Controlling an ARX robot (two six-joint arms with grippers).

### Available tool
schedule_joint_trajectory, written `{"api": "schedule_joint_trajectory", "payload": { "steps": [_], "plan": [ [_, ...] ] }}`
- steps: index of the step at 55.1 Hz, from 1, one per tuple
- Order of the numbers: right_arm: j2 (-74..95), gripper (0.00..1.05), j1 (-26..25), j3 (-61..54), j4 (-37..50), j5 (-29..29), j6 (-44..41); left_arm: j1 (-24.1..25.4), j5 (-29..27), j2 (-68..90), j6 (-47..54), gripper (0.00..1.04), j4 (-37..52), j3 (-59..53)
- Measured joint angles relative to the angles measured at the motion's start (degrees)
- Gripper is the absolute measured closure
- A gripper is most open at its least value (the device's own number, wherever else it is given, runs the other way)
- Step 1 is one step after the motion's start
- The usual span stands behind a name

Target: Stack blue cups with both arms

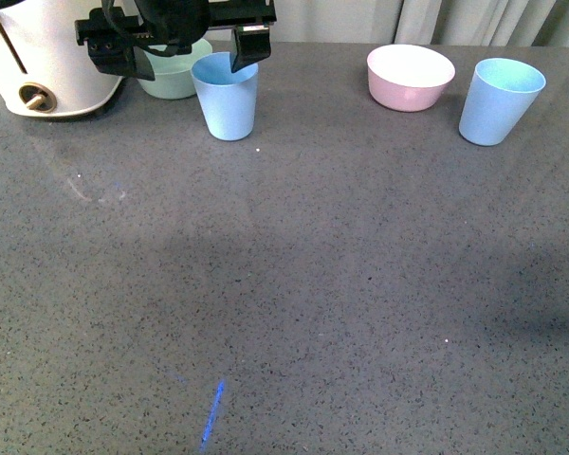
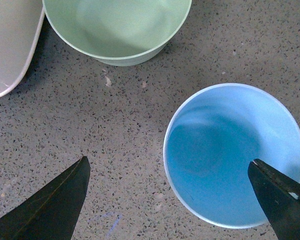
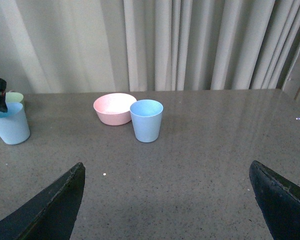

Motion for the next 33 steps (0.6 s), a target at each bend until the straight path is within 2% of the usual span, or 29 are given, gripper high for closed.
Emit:
{"api": "schedule_joint_trajectory", "payload": {
  "steps": [17,25,33],
  "plan": [
    [0.0,0.09,0.0,0.0,0.0,0.0,0.0,0.3,0.0,5.5,-1.9,0.10,-4.9,7.6],
    [0.0,0.09,0.0,0.0,0.0,0.0,0.0,0.3,0.1,6.8,-2.8,0.29,-6.9,9.8],
    [0.0,0.09,0.0,0.0,0.0,0.0,0.0,0.3,0.9,8.0,-4.4,0.59,-9.3,11.7]
  ]
}}
